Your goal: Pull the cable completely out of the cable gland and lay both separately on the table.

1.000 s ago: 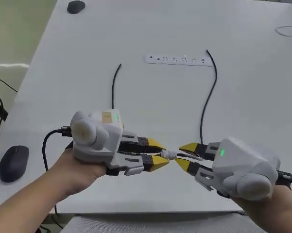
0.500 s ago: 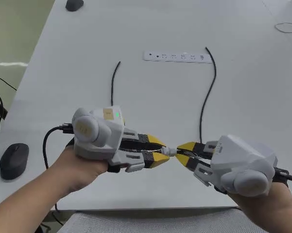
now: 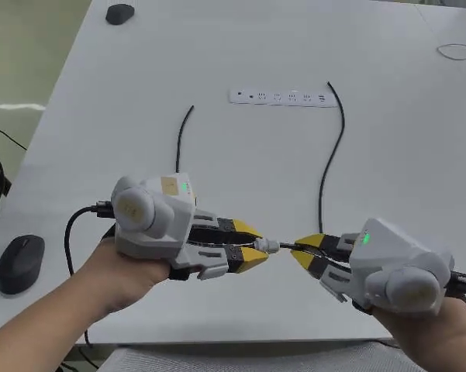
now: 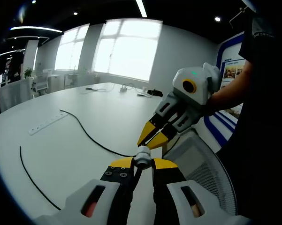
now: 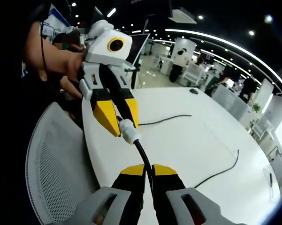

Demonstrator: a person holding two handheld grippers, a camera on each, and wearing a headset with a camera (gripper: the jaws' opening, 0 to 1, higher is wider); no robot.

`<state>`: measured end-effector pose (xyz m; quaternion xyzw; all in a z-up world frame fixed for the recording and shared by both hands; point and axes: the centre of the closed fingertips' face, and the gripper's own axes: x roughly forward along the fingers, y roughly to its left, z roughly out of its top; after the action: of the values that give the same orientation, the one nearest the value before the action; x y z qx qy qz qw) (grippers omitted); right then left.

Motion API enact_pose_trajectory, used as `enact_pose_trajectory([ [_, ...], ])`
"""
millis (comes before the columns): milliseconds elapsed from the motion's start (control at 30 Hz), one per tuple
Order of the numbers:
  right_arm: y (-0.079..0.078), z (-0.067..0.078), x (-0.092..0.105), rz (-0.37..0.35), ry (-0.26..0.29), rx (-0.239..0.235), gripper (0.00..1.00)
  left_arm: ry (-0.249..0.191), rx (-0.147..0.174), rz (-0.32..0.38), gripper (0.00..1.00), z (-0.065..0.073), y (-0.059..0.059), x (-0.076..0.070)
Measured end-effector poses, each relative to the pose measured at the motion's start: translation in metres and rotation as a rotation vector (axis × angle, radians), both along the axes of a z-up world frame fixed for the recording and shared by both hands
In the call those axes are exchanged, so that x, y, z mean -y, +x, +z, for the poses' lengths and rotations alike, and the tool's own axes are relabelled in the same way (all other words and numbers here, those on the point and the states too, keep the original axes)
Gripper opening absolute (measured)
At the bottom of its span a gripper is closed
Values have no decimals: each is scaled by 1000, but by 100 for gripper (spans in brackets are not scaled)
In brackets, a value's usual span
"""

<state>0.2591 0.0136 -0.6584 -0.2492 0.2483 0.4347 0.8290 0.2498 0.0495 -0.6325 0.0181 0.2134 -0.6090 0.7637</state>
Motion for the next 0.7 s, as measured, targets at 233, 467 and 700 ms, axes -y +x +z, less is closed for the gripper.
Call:
enact_pose_trajectory([
  [233,2,-4,11,-39,0,-14,0,-7,-7,-2,14,1,-1,3],
  [467,5,-8,25,-100,9,-44,0,-13,-12,-8,14,2,-3,5],
  [700,8,-18,44,-198,34,-90,0,-25,-19,-7,14,5,-6,8],
])
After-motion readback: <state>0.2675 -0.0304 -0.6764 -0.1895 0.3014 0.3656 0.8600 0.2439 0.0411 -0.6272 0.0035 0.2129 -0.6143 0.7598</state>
